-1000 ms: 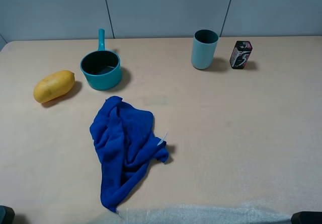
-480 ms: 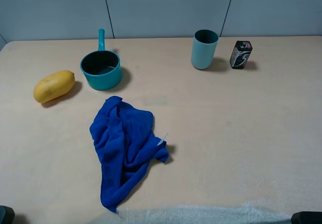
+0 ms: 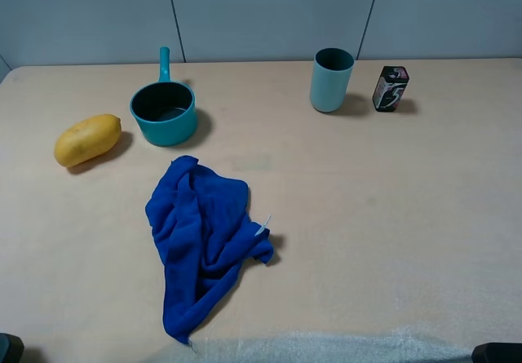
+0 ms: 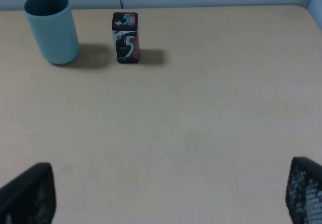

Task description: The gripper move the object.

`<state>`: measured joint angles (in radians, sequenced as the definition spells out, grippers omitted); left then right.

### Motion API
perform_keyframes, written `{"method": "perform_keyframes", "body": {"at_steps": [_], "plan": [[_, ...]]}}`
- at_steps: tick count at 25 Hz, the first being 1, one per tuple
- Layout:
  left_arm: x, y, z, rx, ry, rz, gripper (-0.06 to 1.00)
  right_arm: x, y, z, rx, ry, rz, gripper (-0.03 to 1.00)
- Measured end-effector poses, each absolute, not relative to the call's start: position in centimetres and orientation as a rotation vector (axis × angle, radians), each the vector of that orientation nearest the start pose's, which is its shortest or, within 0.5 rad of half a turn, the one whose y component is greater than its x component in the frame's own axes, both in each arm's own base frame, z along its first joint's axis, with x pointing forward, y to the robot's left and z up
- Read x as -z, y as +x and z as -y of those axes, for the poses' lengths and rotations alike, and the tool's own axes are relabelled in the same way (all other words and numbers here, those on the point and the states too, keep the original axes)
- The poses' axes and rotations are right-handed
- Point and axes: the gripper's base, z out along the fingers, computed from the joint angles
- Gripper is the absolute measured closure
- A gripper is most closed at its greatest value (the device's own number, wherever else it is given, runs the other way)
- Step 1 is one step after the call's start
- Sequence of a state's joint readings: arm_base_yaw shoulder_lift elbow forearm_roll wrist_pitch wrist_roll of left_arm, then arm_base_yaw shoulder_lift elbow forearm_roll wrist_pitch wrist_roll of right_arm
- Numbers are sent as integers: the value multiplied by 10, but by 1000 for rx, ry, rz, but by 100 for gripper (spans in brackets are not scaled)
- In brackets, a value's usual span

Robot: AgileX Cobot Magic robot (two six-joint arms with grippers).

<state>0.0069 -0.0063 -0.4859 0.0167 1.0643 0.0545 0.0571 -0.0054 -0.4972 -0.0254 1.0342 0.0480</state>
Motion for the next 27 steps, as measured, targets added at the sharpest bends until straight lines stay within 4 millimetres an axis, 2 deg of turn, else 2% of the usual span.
{"method": "perform_keyframes", "body": {"at_steps": [27], "plan": [[-273, -4, -1, -58, 48, -2055, -2, -277, -4, 2, -43, -9, -2019, 27]]}}
